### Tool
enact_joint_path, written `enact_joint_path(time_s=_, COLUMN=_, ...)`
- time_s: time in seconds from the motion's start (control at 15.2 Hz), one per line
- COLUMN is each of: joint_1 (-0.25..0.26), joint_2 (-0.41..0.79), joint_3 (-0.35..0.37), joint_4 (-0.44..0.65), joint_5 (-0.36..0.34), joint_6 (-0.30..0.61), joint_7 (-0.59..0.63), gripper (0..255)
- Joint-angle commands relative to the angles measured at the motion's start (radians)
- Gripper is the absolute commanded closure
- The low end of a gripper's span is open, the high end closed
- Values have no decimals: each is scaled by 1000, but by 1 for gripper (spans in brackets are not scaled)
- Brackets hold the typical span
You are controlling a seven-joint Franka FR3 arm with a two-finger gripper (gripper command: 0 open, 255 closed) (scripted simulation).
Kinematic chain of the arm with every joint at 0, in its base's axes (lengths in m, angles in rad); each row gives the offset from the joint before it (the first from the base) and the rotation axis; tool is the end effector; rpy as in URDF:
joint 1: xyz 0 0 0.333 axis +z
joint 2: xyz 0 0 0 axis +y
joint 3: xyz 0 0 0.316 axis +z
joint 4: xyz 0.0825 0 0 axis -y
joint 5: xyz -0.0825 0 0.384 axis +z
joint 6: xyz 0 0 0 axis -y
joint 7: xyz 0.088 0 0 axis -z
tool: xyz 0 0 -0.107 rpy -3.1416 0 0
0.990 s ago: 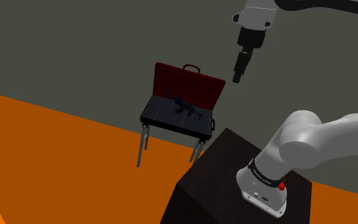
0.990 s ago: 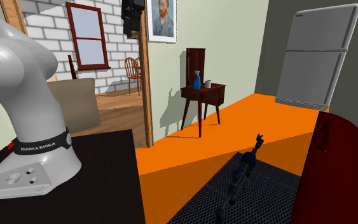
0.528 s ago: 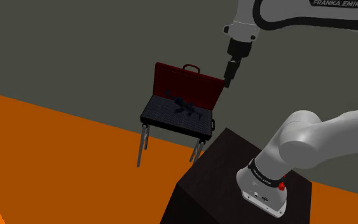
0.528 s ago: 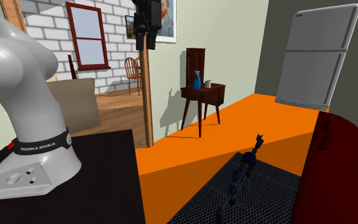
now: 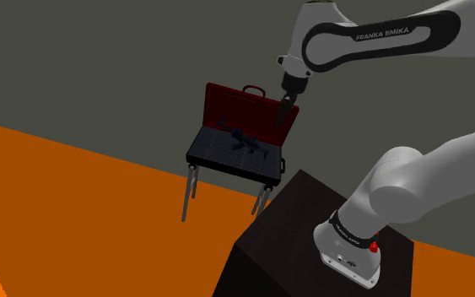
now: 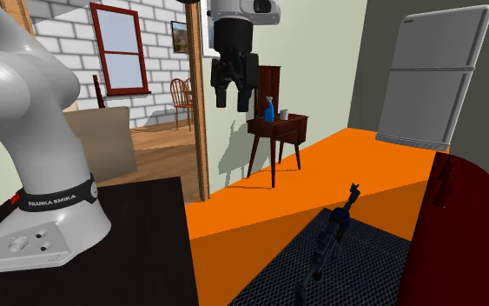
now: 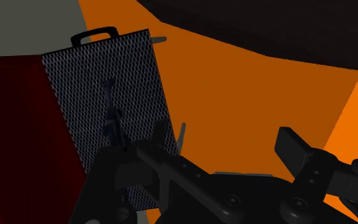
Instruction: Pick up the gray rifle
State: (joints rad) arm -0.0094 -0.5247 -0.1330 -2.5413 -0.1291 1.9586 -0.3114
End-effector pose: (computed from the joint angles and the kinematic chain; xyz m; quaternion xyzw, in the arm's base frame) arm 0.3726 -0.0626 0.4430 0.9920 0.1202 -0.0348 0.0187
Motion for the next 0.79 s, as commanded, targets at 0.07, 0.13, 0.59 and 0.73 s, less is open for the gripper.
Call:
enact_joint_path(time_s=0.07, joint_1=-5, joint_2=103, joint_3=-33, joint_4=8, joint_5=-11, joint_6=118, joint_7=-40, gripper=0)
enact_joint_path(time_s=0.13, joint_1=-6, joint_2=138, joint_3=-42, joint_4=12, joint_5=-12, joint_6=155, joint_7=-52, gripper=0)
enact_joint_path(time_s=0.59, joint_1=-5, joint_2=406, joint_3=-100, joint_4=86, joint_5=18, joint_6=394, joint_7=-155, gripper=0)
enact_joint_path(time_s=0.73, joint_1=-6, joint_2=487, joint_3=-111, joint_4=121, joint_5=42, joint_6=452, joint_7=-191, gripper=0)
